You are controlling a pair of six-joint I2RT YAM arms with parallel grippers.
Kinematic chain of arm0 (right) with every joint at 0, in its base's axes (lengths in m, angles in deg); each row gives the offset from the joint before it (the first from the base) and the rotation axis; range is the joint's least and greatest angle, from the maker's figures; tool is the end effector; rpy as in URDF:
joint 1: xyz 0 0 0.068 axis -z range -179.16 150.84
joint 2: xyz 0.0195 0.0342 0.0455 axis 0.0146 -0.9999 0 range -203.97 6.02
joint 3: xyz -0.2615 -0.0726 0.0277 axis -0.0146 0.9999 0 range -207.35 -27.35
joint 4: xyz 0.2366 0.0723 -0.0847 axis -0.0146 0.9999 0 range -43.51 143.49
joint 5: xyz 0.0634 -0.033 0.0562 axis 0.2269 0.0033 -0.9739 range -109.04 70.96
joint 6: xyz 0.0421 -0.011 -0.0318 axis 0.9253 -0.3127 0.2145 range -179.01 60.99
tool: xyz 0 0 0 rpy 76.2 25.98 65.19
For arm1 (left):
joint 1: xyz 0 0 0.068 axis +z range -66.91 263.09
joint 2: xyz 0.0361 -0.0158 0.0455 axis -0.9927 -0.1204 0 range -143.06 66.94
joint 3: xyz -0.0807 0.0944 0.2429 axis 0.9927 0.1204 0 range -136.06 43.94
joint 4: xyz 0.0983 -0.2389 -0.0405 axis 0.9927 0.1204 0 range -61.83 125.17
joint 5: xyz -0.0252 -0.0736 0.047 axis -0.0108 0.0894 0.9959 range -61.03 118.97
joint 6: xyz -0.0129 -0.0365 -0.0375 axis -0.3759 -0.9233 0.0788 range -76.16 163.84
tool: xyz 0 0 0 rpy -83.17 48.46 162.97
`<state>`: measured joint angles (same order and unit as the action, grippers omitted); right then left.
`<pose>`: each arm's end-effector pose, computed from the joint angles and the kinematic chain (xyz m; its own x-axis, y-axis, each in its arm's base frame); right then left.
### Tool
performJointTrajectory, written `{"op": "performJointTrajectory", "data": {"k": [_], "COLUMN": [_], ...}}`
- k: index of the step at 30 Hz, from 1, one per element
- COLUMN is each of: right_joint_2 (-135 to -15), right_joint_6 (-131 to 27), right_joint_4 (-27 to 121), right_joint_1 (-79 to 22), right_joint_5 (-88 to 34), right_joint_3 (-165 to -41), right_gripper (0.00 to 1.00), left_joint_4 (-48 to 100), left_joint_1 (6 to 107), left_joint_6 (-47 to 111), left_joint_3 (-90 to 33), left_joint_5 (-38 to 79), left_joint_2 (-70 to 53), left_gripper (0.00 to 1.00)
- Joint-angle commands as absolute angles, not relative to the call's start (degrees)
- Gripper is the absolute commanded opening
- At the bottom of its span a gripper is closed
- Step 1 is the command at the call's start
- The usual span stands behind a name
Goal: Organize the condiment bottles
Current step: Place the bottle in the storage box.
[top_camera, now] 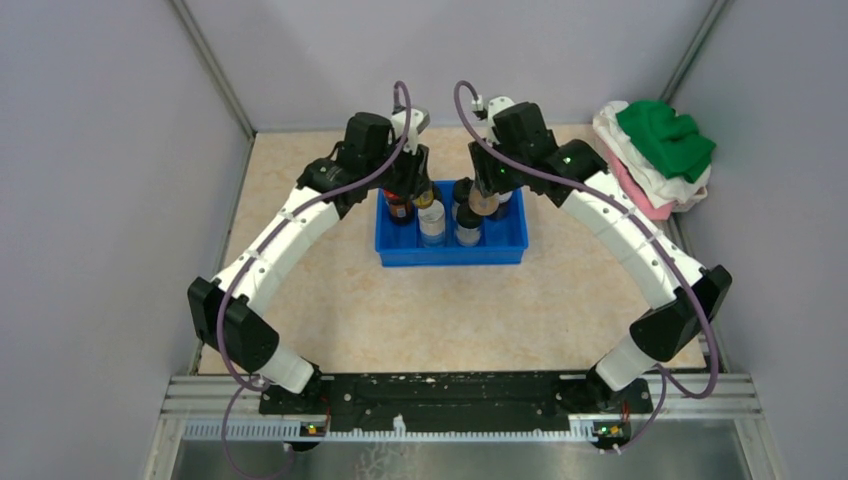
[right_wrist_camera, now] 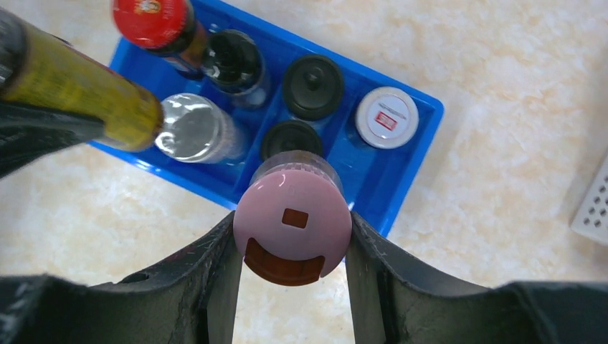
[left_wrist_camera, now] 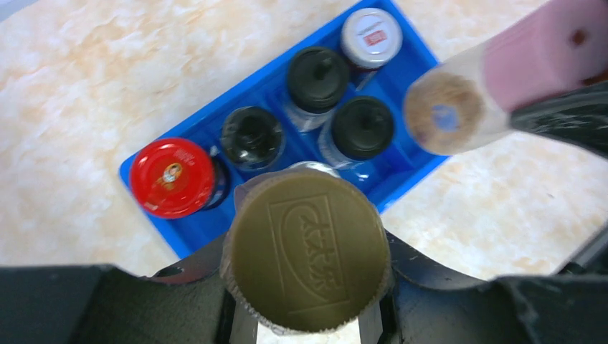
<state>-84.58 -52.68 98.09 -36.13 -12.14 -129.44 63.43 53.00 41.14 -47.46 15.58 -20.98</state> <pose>0.2699 0.1978 0.4146 -0.5694 -0.2916 -0.7686 -0.4637 0.8860 0.0074 0.2934 -0.1793 0.3949 -0.4863 0.2286 -0.8434 0.6358 0.7547 -0.1620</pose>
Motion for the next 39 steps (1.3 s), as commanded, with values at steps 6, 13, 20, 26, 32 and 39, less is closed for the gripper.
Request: {"op": "performJointTrajectory", "data": {"k": [6, 13, 20, 26, 32, 39], "right_joint_2": [-80.4, -76.5, -76.6, -77.3, -77.9, -78.9], "right_joint_6": [-45.0, -42.8, -42.9, -42.8, -42.5, -42.1], "right_joint_4": [91.8, 87.0, 83.5, 81.9, 80.0, 78.2], "right_joint_1": [-32.6, -28.8, -28.5, -28.6, -28.6, -28.5], "right_joint_5": [0.3, -1.4, -2.8, -3.9, -4.6, -5.4], "right_joint_3": [-122.6, -114.5, -111.4, -109.1, -106.4, -104.2], "right_gripper": [0.0, 0.0, 0.0, 0.0, 0.0, 0.0], "left_joint_4": [53.4, 49.3, 45.6, 44.6, 43.8, 42.8], "left_joint_1": [52.9, 53.0, 53.0, 53.1, 53.1, 53.0], "left_joint_6": [36.6, 36.0, 34.3, 33.3, 33.0, 32.3], "left_joint_3": [-38.9, -32.7, -28.2, -26.5, -25.0, -22.7], "left_joint_5": [35.8, 39.3, 39.8, 39.4, 39.3, 38.8], "left_joint_2": [-15.0, -12.7, -11.9, -12.3, -12.6, -12.8], "left_gripper": [0.04, 0.03, 0.03, 0.03, 0.03, 0.04]}}
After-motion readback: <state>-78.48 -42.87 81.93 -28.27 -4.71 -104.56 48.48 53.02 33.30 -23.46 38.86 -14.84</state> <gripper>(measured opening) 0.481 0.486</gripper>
